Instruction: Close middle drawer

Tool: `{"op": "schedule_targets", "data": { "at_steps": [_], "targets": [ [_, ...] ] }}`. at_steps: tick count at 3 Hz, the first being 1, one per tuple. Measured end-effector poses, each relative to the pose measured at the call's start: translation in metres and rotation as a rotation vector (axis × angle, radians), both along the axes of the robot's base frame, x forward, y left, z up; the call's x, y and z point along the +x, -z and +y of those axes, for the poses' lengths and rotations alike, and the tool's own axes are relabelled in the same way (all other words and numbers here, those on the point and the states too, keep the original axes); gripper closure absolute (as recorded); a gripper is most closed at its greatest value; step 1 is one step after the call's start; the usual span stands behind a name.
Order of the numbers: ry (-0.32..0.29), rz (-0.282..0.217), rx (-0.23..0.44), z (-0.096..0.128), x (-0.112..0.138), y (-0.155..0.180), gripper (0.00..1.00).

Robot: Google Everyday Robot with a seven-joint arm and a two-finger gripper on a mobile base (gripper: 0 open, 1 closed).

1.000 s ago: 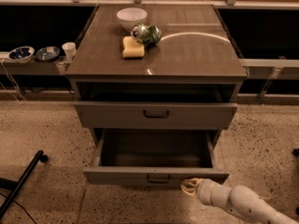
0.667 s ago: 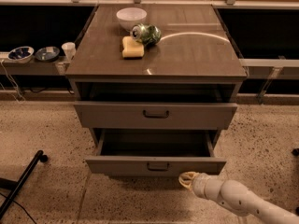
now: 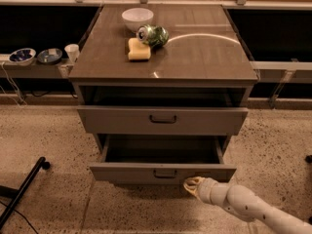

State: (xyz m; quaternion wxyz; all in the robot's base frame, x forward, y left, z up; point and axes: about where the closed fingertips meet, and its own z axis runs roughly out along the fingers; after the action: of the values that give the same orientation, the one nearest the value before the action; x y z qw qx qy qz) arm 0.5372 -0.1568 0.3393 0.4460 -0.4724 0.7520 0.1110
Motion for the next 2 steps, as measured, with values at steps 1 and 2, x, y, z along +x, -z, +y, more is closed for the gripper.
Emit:
{"op": "schedule_targets", "data": {
  "at_steps": [1,2],
  "targets": [
    [0.013,-0.054,0.020,0.009,0.029,-0.003,1.00],
    [0.037,-0.109,0.038,0.015,0.059,-0.005,1.00]
  ]
}}
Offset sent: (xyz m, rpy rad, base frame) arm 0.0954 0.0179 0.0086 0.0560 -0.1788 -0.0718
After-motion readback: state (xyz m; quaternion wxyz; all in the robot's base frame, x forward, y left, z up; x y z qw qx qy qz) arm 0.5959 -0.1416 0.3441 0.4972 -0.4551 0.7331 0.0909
